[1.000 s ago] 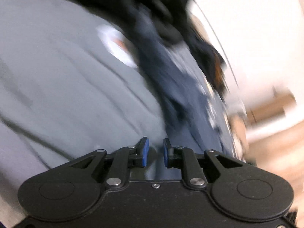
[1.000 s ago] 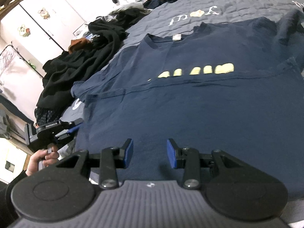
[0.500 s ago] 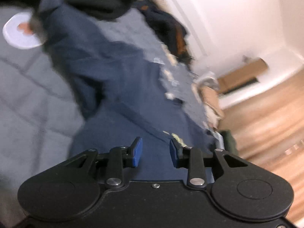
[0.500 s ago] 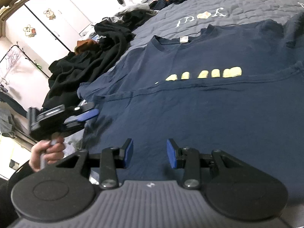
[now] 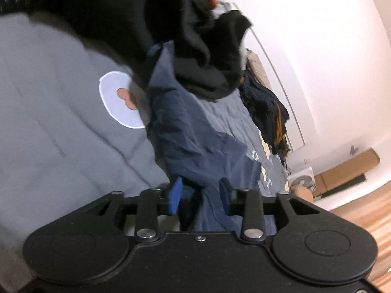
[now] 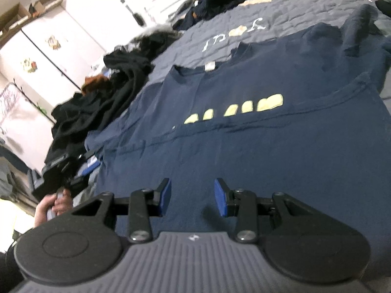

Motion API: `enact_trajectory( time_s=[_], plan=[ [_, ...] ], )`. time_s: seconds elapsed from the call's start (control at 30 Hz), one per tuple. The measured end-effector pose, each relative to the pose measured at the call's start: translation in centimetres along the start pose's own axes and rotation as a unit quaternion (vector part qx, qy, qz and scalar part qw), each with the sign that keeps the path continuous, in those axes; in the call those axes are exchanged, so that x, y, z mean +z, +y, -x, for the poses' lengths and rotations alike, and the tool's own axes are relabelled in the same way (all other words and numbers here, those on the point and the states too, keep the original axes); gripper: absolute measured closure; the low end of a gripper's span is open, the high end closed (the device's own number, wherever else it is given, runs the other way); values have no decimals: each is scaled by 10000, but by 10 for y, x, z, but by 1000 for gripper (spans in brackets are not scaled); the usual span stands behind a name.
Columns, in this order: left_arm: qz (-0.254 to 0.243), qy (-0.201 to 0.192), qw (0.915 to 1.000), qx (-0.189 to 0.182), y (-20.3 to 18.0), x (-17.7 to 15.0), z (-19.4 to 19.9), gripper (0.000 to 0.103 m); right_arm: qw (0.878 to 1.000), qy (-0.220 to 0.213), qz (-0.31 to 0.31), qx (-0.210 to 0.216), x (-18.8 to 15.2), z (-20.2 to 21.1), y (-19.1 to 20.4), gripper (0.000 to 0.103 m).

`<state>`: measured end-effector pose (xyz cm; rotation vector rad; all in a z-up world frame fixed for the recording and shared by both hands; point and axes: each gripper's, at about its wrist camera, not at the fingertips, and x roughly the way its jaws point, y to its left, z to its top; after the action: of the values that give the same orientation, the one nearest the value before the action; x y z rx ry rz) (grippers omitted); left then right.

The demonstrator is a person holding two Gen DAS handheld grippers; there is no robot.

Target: Fold clothes

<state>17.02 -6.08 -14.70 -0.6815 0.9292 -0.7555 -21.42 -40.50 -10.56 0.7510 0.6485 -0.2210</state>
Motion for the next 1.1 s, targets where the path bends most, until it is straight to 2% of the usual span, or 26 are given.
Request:
enact_trajectory(
  time_s=[0.13,0.27,0.43,0.6,0.7,0.83,0.93,1.0,1.1],
  plan=[
    [-730,224,9970,107,-20,-10,20,64,9997,-190,-26,-170,2,15,-11,65],
    [-1512,448,9864,462,-30,-26,35,55,9968,-439,93,-659,4,38,-27,65],
    [-1985,758,9748,679,-28,-44,46,55,9924,-609,66,-1068,-1,68,-53,65],
    [-2064,983,9714,637,-22,-60,57,55,9861,-772,39,-1472,-6,98,-80,65],
    [-1972,1014,9731,625,-17,-63,62,55,9847,-719,46,-1585,-11,103,-92,65],
    [-1908,1061,9741,587,-17,-66,64,55,9859,-507,51,-1597,-17,99,-100,65],
    [-2004,1203,9707,554,-19,-72,62,56,9872,-365,98,-1551,-20,93,-100,65],
    [-2036,1264,9694,529,-20,-77,59,58,9879,-267,40,-1529,-22,90,-101,65],
    [-2001,1303,9699,476,-20,-80,59,67,9892,-188,-52,-1452,-25,86,-101,65]
  ],
)
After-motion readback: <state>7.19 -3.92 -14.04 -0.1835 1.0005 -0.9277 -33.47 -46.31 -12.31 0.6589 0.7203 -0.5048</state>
